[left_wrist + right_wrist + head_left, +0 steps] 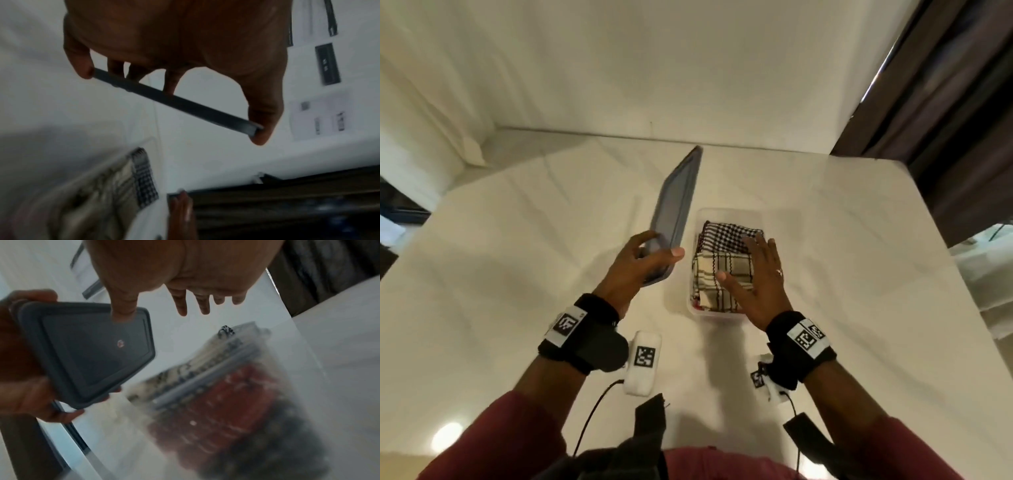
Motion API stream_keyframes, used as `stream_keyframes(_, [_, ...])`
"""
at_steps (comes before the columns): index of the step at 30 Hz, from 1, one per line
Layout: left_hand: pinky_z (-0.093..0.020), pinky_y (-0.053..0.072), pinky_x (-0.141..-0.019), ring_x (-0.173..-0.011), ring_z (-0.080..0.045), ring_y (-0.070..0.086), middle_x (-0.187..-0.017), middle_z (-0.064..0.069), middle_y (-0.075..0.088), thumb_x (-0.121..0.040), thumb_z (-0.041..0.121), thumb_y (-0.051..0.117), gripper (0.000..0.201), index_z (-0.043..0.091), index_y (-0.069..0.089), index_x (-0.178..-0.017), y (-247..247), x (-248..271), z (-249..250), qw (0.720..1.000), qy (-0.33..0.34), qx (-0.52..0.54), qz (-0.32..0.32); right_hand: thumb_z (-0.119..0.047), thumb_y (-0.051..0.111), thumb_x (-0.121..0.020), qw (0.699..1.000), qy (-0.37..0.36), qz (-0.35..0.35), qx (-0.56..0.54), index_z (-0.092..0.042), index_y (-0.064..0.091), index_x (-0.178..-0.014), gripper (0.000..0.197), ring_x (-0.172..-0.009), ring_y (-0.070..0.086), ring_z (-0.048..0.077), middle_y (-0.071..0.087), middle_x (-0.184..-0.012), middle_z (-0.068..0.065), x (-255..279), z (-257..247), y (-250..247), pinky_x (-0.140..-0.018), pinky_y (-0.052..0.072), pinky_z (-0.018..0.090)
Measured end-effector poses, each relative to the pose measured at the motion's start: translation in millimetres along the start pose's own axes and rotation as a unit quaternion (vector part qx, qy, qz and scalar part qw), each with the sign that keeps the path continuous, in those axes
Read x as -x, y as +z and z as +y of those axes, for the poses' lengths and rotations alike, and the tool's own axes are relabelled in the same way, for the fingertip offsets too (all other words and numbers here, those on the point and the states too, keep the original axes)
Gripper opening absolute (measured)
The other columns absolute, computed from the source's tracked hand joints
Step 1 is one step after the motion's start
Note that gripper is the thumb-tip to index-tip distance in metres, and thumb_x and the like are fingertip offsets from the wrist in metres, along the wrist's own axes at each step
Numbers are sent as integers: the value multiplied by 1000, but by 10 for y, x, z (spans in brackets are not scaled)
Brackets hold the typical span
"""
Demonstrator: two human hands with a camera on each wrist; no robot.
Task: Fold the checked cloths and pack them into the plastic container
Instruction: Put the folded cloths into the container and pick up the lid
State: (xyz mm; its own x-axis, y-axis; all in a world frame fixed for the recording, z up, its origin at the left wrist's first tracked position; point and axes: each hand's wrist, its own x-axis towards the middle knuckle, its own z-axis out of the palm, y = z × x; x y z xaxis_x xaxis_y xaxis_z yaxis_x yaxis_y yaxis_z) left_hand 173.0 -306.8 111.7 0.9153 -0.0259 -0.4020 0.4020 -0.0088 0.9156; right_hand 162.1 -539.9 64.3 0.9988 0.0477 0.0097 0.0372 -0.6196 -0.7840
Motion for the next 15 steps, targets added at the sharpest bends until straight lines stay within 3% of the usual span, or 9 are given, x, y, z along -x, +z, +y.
stream_keyframes(1, [-23,45,-76,-89,-8,55,-104,4,60,-48,52,74,67,36,60,-112,121,49,121,997,-2,35,-76,-68,54,-78,995,18,-3,-101,-28,19,-150,89,-144,19,14,18,-158,0,-34,-104,-45,-118,20,38])
stream_keyframes(3, [-44,46,-85,-96,-14,54,-107,4,61,-52,46,70,45,37,68,-97,365,125,270,980,-33,89,-173,-59,62,-80,955,61,-27,-288,-39,21,-146,81,-122,52,10,35,-151,0,-111,-260,-108,-103,44,33])
stream_keyframes(5, [-59,45,-90,-99,-21,57,-106,-2,63,-54,44,70,36,32,72,-88,554,81,269,970,-60,117,-202,-57,73,-72,940,69,-29,-334,-59,37,-127,65,-112,62,18,53,-136,-6,-181,-306,-163,-96,50,42])
stream_keyframes(6, [-64,43,-90,-101,-29,58,-108,-9,63,-57,43,69,38,27,73,-91,623,59,247,969,-67,119,-205,-53,78,-68,944,63,-20,-324,-59,42,-118,63,-113,61,21,58,-128,-9,-195,-303,-192,-95,50,45])
stream_keyframes(7, [-66,43,-88,-103,-38,59,-112,-17,62,-61,42,68,44,21,71,-100,678,48,221,968,-68,121,-208,-44,83,-66,949,56,-5,-311,-52,45,-117,65,-113,60,22,59,-121,-10,-187,-273,-213,-93,52,40])
stream_keyframes(9, [-61,52,-79,-102,-45,62,-113,-23,63,-73,37,61,49,10,61,-115,737,32,162,967,-63,139,-204,-33,86,-65,961,42,32,-271,-39,42,-123,73,-110,57,17,54,-117,-13,-164,-207,-246,-83,52,20])
stream_keyframes(10, [-56,56,-73,-96,-43,65,-109,-21,65,-77,35,57,44,9,58,-113,754,40,128,969,-57,147,-191,-40,87,-61,972,44,51,-224,-36,40,-128,82,-112,52,13,49,-121,-11,-156,-175,-259,-82,48,15])
stream_keyframes(12, [-49,59,-67,-91,-39,67,-107,-20,64,-85,32,57,33,9,56,-109,778,33,54,975,-44,151,-154,-66,79,-48,990,44,85,-108,-37,31,-139,107,-122,36,11,34,-136,-5,-160,-116,-266,-94,38,19])
stream_keyframes(15, [-41,60,-68,-96,-32,68,-114,-18,65,-96,37,45,40,11,51,-127,812,24,-31,986,-25,88,-139,-73,75,-42,991,52,76,-101,-34,25,-144,119,-128,34,14,29,-143,-3,-161,-19,-203,-101,37,26])
